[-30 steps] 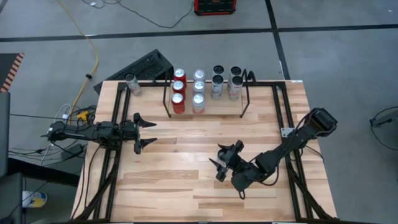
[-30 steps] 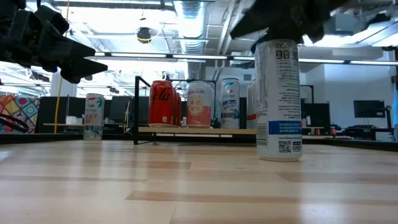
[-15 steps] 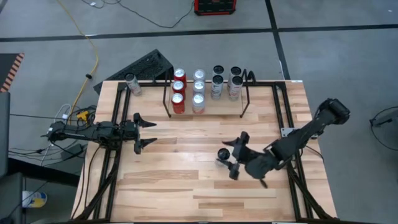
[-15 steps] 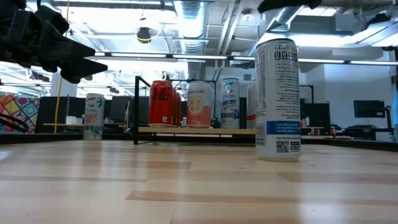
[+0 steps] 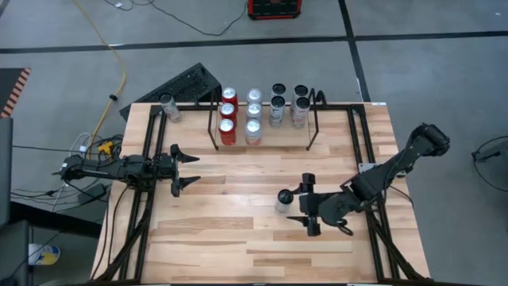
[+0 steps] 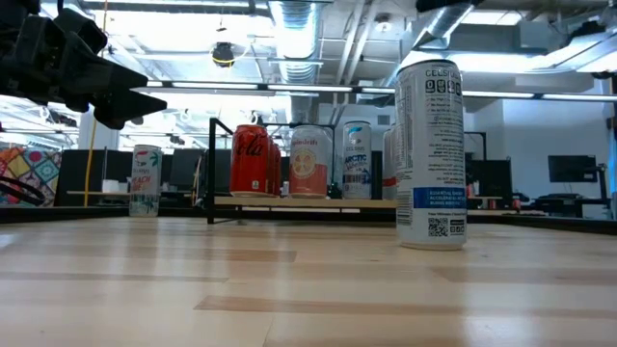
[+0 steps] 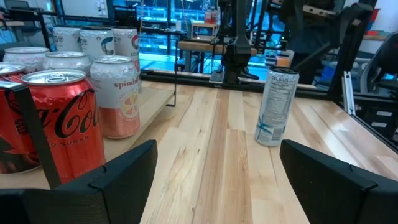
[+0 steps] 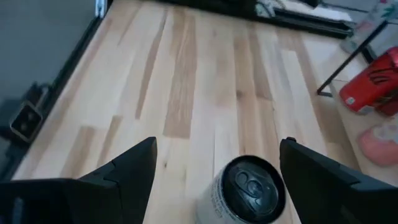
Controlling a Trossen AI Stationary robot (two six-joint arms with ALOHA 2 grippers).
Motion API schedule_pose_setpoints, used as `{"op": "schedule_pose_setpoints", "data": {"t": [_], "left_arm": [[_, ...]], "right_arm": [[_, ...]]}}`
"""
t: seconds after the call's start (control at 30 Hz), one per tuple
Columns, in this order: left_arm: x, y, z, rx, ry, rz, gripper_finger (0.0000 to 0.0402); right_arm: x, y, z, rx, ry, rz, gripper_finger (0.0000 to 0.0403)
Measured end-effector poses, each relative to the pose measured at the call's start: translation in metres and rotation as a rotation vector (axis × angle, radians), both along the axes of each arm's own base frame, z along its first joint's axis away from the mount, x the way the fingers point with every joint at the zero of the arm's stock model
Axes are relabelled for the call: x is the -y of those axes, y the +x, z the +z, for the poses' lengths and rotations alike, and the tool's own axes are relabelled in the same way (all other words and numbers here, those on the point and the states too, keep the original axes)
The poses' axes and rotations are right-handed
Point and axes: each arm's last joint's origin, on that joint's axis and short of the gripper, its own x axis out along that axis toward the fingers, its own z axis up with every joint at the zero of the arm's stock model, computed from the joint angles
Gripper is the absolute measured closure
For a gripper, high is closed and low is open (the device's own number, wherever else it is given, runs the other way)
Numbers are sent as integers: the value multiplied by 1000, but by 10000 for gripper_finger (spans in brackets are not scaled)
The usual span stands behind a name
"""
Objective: Place canned beverage on shelf
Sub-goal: Put the white blue soda can on the shelf aligned with the other white blue soda cans
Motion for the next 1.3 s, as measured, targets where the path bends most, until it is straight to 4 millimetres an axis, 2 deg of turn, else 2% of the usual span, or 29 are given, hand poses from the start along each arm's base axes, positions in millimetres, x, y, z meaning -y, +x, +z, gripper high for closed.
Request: {"op": "schedule_pose_setpoints", "data": {"t": [0.23,0.4,0.7,1.0,1.3], "left_arm": [[0,0,0,1,0,0,74],[0,0,0,1,0,0,74],[0,0,0,0,0,0,74],[0,0,0,0,0,0,74],[0,0,0,1,0,0,74]], "right_arm": [[17,18,-17,-87,-38,-55,88],[27,24,-21,-97,-13,-76,88],[33,17,-41,-34,58,-78,88],[36,17,-45,-72,81,-48,88],[42,13,-67,-84,125,-78,88]]}}
